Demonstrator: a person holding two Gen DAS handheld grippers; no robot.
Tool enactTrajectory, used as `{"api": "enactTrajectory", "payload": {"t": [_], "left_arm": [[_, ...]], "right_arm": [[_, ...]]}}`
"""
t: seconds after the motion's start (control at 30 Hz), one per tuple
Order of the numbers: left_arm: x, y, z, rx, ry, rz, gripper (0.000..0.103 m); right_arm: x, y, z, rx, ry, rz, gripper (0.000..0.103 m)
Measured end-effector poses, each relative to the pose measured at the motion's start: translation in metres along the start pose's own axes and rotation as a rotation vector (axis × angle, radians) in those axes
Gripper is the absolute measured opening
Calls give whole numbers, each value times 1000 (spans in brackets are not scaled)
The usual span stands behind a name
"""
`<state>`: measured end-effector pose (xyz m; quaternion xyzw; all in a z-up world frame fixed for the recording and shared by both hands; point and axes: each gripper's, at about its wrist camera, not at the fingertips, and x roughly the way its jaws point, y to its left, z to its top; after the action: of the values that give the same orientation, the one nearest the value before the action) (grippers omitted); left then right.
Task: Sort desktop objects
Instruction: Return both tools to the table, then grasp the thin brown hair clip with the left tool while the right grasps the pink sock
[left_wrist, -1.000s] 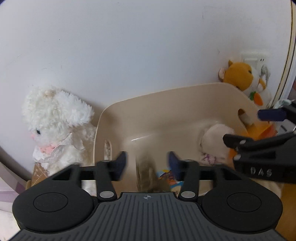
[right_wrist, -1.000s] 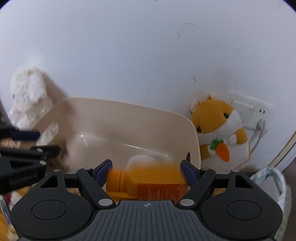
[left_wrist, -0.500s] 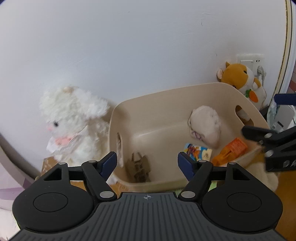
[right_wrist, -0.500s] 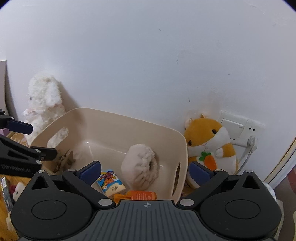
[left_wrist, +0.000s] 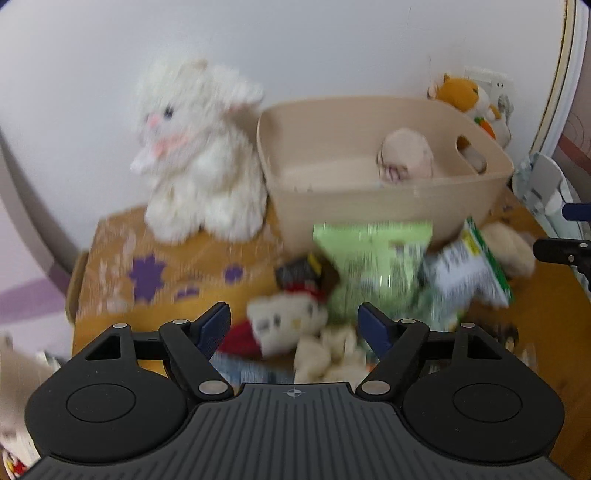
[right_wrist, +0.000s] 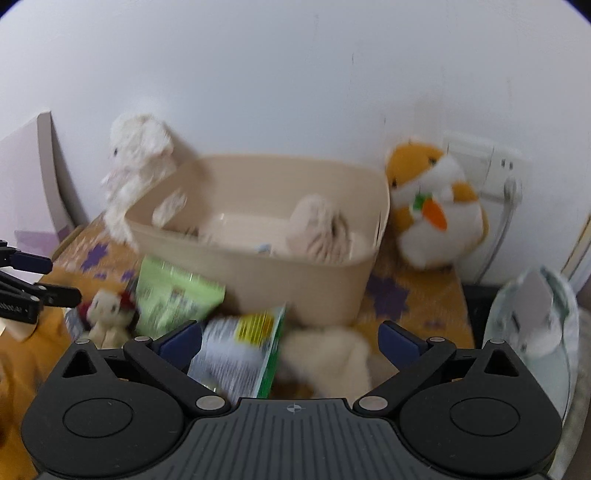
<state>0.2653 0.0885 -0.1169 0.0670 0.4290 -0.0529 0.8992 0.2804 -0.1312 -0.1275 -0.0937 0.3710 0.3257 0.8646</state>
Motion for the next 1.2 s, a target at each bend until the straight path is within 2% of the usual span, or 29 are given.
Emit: {"api": "enactTrajectory", "payload": {"t": [0.13,0.3,0.43,0.63,0.77,0.97,1.03,1.1,1.13,1.2], "left_arm": [[-7,4,-29,4,26,1,77],[-11,-1,-61,65,71,-45,77],[-6,-12,-82,166,114,-74,77],[10,-23,-101,240,180,-115,77],[21,-27,-105,274,201,-113,76],[32,-32,-105,288,213,-137,62],[33,-32,-103,275,213,-157,50],[35,-31,-100,244,226,-185,39],[34,-31,-100,232,233,-193,39],[34,-33,-99,234,235,-189,39]], "right_arm": [[-7,4,-22,30,32,27,103],[-17,21,-45,48,55,83,103],[-21,46,-57,4,72,137,103],[-15,85,-70,-86,118,193,102],[-5,100,-77,-110,166,200,95],[5,102,-80,-72,198,203,81],[4,103,-81,-73,198,210,77],[4,104,-81,-76,205,222,68],[4,104,-81,-76,208,230,64],[3,104,-81,-62,213,244,52]]}}
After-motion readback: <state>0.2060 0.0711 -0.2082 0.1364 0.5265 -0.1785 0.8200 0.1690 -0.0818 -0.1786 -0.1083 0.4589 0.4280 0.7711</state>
